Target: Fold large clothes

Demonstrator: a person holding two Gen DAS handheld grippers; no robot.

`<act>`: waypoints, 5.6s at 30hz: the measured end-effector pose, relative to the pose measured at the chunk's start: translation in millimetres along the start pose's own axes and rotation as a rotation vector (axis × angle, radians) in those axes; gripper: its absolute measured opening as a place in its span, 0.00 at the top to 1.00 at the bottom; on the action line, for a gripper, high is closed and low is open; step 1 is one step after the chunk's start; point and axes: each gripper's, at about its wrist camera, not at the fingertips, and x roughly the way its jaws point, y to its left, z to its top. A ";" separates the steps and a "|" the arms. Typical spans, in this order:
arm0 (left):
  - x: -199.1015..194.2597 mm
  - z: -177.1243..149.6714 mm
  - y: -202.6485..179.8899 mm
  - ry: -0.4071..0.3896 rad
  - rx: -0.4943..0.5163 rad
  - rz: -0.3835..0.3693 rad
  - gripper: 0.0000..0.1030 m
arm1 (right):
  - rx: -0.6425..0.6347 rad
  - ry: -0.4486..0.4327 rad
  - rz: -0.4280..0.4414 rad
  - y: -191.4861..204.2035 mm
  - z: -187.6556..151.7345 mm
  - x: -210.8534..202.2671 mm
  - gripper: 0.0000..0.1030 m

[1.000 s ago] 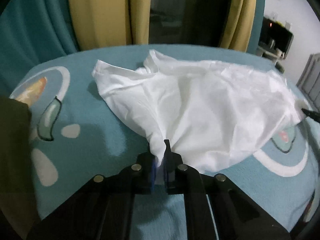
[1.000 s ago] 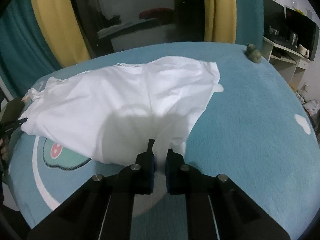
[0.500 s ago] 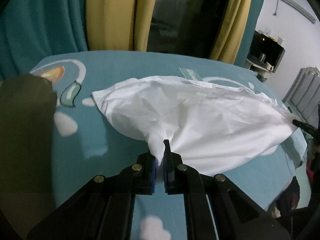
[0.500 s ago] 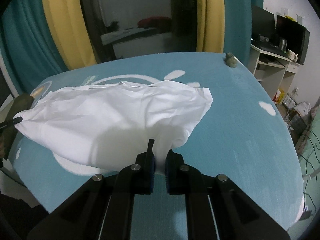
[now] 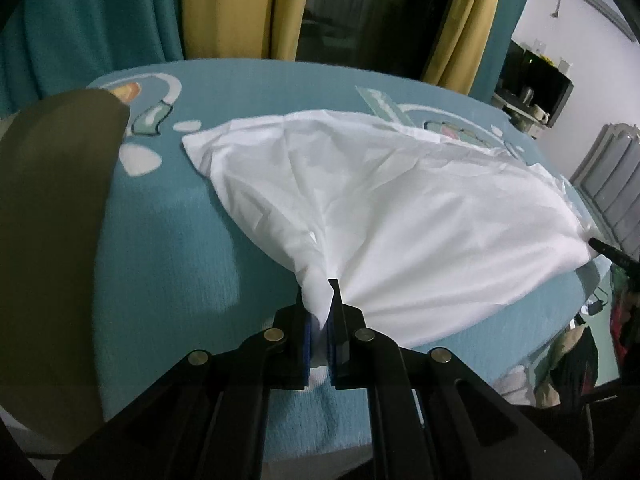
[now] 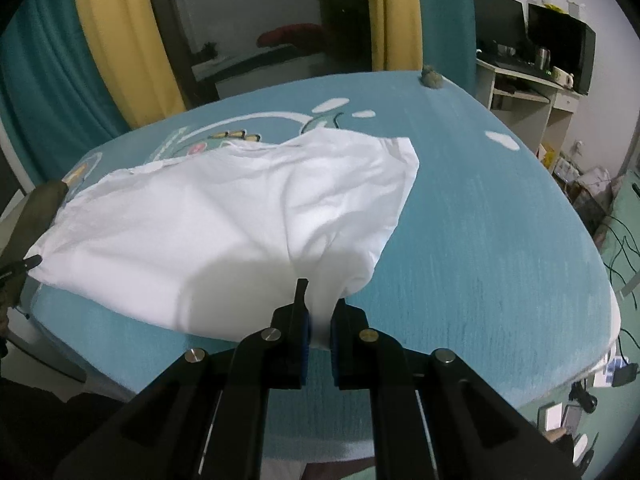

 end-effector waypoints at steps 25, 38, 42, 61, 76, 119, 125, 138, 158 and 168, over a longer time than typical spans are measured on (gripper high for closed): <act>21.2 98.0 -13.4 -0.035 0.087 -0.008 0.69 | -0.125 -0.050 0.011 16.7 86.3 24.3 0.64; 137.9 166.2 -90.8 0.172 0.363 -0.052 0.69 | -0.158 0.227 0.141 43.4 138.8 139.5 0.64; 161.8 171.9 -98.0 0.210 0.414 -0.051 0.69 | -0.213 0.240 0.115 49.2 147.0 154.3 0.64; 169.5 203.5 -76.6 0.130 0.329 -0.014 0.65 | -0.221 0.155 -0.056 32.5 177.4 156.2 0.64; 60.9 121.3 -5.3 -0.020 0.043 0.002 0.65 | -0.108 0.059 -0.110 22.1 119.2 65.2 0.63; -1.3 36.6 -101.1 -0.170 0.059 -0.068 0.65 | 0.062 -0.024 -0.023 46.4 -27.5 -3.3 0.30; 5.9 35.3 -133.9 -0.157 0.134 -0.097 0.65 | 0.122 -0.038 0.028 36.0 -32.5 6.7 0.22; 77.4 76.7 -174.9 -0.060 0.043 -0.175 0.65 | 0.343 -0.164 0.170 20.1 4.5 41.8 0.02; 97.0 52.7 -190.0 -0.052 0.152 -0.067 0.65 | 0.208 -0.162 0.316 83.9 53.8 68.1 0.77; 93.4 56.2 -178.4 -0.057 0.132 -0.120 0.65 | 0.004 -0.197 0.297 155.3 90.4 38.0 0.80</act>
